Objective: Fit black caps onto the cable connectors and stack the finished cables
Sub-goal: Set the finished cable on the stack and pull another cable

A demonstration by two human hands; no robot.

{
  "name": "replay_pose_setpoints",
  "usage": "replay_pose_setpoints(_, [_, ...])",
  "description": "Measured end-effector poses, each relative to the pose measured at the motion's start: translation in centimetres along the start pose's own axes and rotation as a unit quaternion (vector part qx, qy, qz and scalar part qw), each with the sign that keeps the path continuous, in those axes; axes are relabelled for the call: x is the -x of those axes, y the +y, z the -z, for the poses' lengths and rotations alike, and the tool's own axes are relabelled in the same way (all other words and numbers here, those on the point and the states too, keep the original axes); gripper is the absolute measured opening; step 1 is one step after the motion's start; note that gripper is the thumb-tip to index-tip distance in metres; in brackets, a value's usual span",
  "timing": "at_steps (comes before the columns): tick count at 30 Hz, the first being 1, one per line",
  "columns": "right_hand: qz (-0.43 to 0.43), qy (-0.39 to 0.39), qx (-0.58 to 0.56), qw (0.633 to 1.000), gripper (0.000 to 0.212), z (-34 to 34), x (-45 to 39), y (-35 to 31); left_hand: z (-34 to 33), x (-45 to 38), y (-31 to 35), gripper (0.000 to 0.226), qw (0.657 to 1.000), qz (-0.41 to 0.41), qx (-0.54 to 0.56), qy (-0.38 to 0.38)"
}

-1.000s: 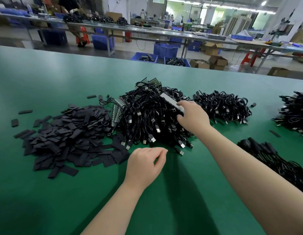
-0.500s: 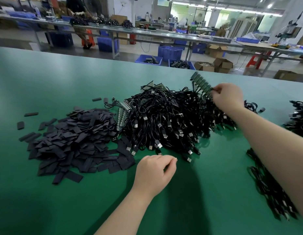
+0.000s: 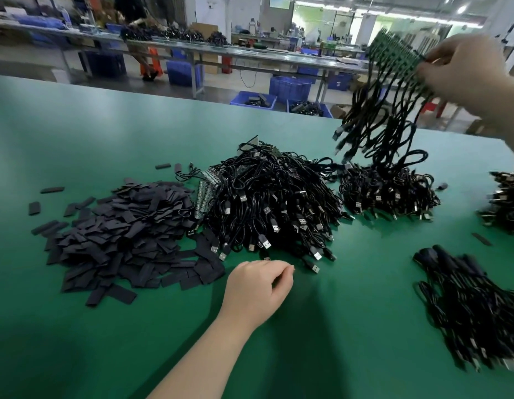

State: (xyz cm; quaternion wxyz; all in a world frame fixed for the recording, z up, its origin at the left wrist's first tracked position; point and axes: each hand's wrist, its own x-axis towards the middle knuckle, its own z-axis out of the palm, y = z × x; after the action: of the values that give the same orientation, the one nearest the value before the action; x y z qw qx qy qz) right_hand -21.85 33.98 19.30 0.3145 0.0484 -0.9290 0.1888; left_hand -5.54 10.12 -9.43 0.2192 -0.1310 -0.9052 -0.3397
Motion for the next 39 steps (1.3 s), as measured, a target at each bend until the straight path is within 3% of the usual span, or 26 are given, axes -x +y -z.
replay_pose_setpoints(7, [0.108, -0.202, 0.0, 0.973, 0.009, 2.0, 5.2, -1.7, 0.4, 0.2, -0.5, 0.027, 0.987, 0.084, 0.119, 0.063])
replay_pose_setpoints(10, [0.065, -0.308, -0.098, 0.944, 0.018, 2.5, 8.5, -1.5, 0.4, 0.0, -1.0, 0.04, 0.976, 0.108, 0.162, 0.096])
replay_pose_setpoints(13, [0.04, -0.402, -0.152, 0.902, 0.031, 2.0, 12.0, -1.0, 0.6, -0.1, -1.1, 0.033, 0.958, 0.132, 0.232, 0.109])
replay_pose_setpoints(17, [0.0, -0.48, -0.206, 0.853, 0.021, -1.1, 16.2, -0.2, 1.1, 0.0, -1.4, 0.034, 0.929, 0.175, 0.309, 0.102])
replay_pose_setpoints(19, [-0.021, -0.493, -0.22, 0.842, 0.012, -2.4, 17.5, 0.2, 1.4, 0.2, -1.3, 0.03, 0.921, 0.189, 0.329, 0.083])
replay_pose_setpoints(23, [-0.084, -0.471, -0.266, 0.837, 0.013, -4.6, 18.9, 0.7, 1.5, 0.0, -0.6, 0.032, 0.876, 0.219, 0.429, -0.009])
replay_pose_setpoints(26, [-0.147, -0.423, -0.316, 0.837, 0.016, -6.5, 19.6, 0.5, 1.4, 0.3, -0.2, 0.012, 0.898, 0.201, 0.387, -0.065])
replay_pose_setpoints(30, [-0.232, -0.355, -0.375, 0.824, 0.022, -8.8, 21.1, 0.5, 1.6, 0.6, -0.4, 0.023, 0.908, 0.196, 0.36, -0.089])
replay_pose_setpoints(34, [-0.309, -0.353, -0.419, 0.778, 0.021, -10.3, 22.6, 1.4, 1.5, 0.7, -0.5, 0.02, 0.908, 0.205, 0.344, -0.12])
replay_pose_setpoints(37, [-0.33, -0.381, -0.41, 0.76, 0.017, -10.6, 23.6, 2.3, 1.7, 0.4, -0.2, 0.044, 0.91, 0.203, 0.333, -0.14])
replay_pose_setpoints(39, [-0.345, -0.389, -0.422, 0.743, 0.014, -10.9, 24.3, 2.7, 1.7, 0.3, -0.1, 0.069, 0.921, 0.212, 0.311, -0.105])
